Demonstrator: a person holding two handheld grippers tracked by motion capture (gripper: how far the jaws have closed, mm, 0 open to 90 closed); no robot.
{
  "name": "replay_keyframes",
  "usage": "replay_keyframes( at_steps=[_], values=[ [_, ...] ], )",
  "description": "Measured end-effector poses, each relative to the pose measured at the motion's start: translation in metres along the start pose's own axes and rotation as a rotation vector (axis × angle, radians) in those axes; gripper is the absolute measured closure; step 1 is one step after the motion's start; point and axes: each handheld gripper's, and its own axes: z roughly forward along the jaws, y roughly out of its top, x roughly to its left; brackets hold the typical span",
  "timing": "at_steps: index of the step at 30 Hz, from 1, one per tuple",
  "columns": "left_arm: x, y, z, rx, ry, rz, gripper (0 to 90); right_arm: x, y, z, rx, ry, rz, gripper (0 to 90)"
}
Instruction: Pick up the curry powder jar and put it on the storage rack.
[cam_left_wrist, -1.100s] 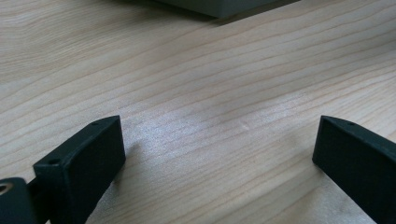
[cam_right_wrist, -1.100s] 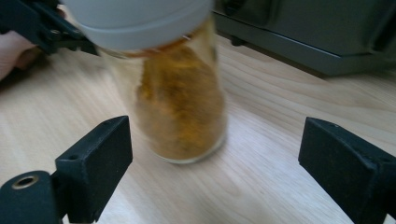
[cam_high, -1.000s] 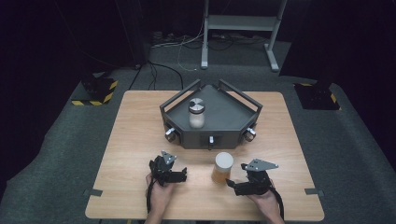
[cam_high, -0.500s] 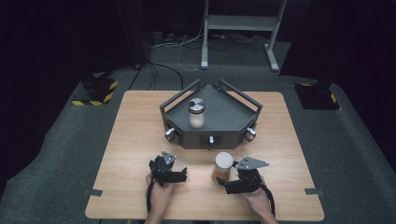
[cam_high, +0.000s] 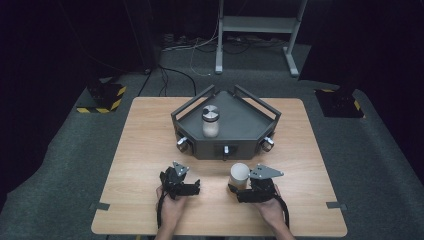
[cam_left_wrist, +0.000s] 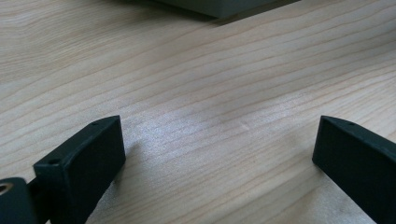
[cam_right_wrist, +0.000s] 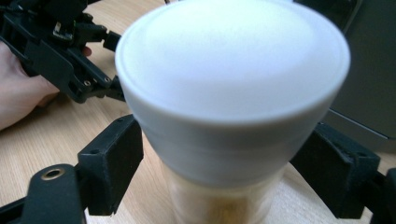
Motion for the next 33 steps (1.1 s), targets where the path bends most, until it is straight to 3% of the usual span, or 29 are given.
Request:
replay_keyframes(
  at_steps=[21,33],
  values=[
    [0.0,0.0,0.0,0.0,0.0,0.0,2.5,0.004,-0.002,0.006,-0.034,-0.02,0.008,32.0],
    [0.0,0.0,0.0,0.0,0.001,0.001,2.5,0.011,0.0,0.005,-0.031,-0.048,-0.035,34.5]
  ],
)
